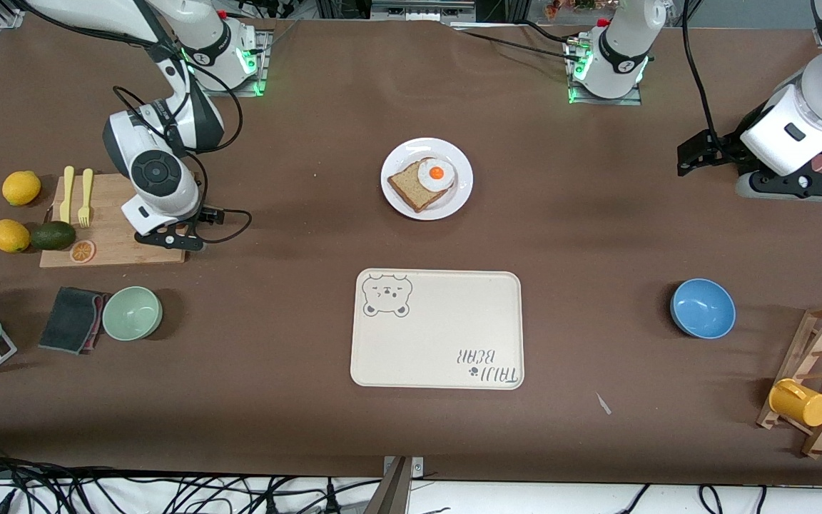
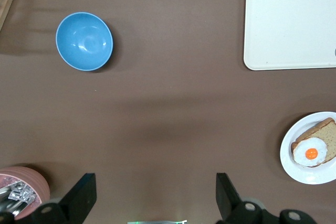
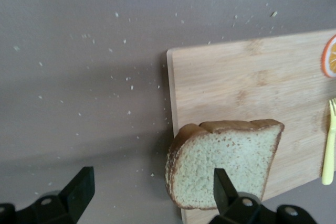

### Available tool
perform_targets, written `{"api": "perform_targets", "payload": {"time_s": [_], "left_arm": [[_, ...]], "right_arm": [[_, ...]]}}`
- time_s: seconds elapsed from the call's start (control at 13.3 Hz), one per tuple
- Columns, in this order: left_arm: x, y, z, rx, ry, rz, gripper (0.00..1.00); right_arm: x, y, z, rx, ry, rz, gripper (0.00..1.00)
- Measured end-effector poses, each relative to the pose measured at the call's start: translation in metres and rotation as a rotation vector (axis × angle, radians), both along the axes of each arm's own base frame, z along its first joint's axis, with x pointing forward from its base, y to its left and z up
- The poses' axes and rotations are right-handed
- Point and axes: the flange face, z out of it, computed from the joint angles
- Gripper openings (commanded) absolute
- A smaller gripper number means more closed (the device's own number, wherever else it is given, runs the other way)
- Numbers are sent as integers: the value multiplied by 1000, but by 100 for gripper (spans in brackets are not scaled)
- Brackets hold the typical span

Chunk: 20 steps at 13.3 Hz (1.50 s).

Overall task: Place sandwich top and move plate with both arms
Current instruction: 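Reach the right gripper down to the bread slice on the cutting board, then close the right gripper on the bread slice edge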

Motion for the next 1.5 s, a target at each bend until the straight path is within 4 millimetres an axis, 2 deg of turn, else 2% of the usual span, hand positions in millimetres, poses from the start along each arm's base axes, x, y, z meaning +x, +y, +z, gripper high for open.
{"api": "perform_targets", "payload": {"time_s": [0.3,0.53,0.68,0.9,0.98,1.05,1.13,1.28,1.43,1.5], "left_arm": [[0,0,0,0,0,0,100],[0,0,0,0,0,0,100],[0,0,0,0,0,0,100],[0,0,0,0,0,0,100],[0,0,0,0,0,0,100],[0,0,0,0,0,0,100],[0,0,0,0,0,0,100],[0,0,0,0,0,0,100],[0,0,0,0,0,0,100],[0,0,0,0,0,0,100]], "right_arm": [[-14,-3,-24,-33,39,39,99],[-23,-13,-38,-136,92,85,99],[-25,-16,-41,-164,96,64,95],[-28,-16,-48,-177,91,19,83],[-29,-16,-52,-180,92,5,77],[-30,-16,-55,-184,92,-7,66],[-31,-16,-57,-185,94,-12,50],[-31,-16,-57,-188,89,-22,31],[-31,-16,-57,-193,78,-44,7],[-31,-15,-57,-195,74,-52,0]]}}
